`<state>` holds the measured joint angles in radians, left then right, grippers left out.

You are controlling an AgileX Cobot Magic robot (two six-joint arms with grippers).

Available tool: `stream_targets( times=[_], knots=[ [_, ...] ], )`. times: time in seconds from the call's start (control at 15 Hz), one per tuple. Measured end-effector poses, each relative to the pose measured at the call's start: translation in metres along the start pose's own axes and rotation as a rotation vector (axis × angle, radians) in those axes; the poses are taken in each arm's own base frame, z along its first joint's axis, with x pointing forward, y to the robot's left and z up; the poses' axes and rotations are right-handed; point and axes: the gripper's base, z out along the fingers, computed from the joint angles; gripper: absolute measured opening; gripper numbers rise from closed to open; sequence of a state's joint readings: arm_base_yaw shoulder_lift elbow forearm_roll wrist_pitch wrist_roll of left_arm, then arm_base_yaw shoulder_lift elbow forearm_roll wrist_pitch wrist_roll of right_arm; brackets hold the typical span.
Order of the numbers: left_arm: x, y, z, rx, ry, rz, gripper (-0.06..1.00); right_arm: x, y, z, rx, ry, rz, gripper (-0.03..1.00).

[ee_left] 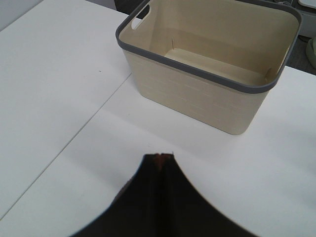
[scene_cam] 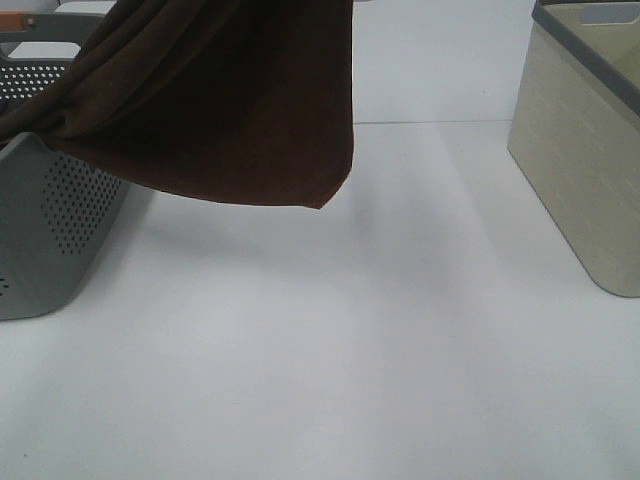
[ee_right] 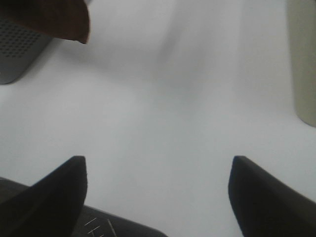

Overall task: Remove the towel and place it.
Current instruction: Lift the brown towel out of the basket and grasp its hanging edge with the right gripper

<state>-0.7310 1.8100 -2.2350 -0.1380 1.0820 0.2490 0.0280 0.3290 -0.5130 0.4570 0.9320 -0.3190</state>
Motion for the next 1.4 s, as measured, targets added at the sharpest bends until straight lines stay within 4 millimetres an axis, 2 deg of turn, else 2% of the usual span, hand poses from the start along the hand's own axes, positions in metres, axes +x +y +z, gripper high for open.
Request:
stream_targets(
  times=[0.33,0.67,0.8,0.87,0.93,1.0,1.27,1.4],
  knots=[
    [0.000,0.000,0.000,0.003,-0.002,-0.002,0.00,-0.031,0.001,0.059,-0.277,0.053,-0.110,0.70],
    [-0.003,-0.001,0.000,0.012,-0.035,-0.011,0.00,-0.051,-0.010,0.130,-0.481,-0.061,-0.157,0.70],
    [-0.003,-0.001,0.000,0.014,-0.037,-0.013,0.00,-0.053,-0.016,0.154,-0.518,-0.133,-0.154,0.69],
    [-0.003,-0.001,0.000,0.014,-0.037,-0.013,0.00,-0.051,-0.020,0.165,-0.516,-0.133,-0.160,0.69],
    [-0.003,-0.001,0.000,0.015,-0.038,-0.013,0.00,-0.046,-0.028,0.190,-0.536,-0.087,-0.160,0.68],
    [-0.004,-0.001,0.000,0.012,-0.047,-0.013,0.00,-0.046,-0.030,0.202,-0.572,-0.070,-0.138,0.68],
    [-0.008,0.000,0.000,0.006,-0.083,-0.015,0.00,-0.048,-0.038,0.240,-0.668,-0.062,-0.150,0.68],
    [-0.008,0.000,0.000,0.004,-0.089,-0.015,0.00,-0.051,-0.025,0.249,-0.720,-0.062,-0.182,0.68]
  ],
)
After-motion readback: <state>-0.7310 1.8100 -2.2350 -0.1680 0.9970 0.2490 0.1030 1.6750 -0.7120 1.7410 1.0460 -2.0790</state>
